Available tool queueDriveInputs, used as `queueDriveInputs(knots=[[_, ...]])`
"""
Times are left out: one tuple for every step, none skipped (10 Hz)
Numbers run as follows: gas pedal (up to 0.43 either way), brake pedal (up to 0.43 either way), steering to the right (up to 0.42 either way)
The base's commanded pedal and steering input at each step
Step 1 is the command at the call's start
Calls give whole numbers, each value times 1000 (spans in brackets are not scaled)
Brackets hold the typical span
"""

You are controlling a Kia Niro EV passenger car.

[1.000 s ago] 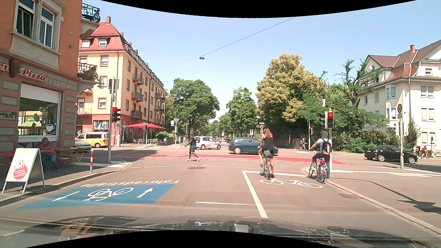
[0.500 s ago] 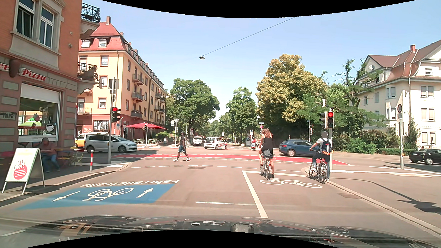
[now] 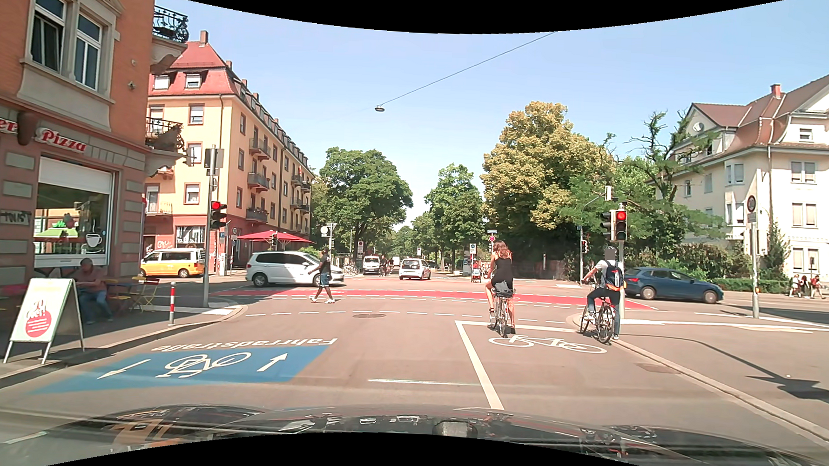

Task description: Follow the waypoints while adhering to traffic rules and regulations

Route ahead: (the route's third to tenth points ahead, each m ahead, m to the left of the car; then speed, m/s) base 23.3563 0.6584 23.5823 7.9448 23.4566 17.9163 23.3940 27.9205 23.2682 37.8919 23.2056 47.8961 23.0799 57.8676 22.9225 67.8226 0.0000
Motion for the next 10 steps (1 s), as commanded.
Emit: queueDriveInputs(knots=[[0, 238, 3], [0, 238, 3], [0, 238, 3], [0, 238, 3], [0, 238, 3], [0, 238, 3], [0, 238, 3], [0, 238, 3], [0, 238, 3], [0, 238, 3]])
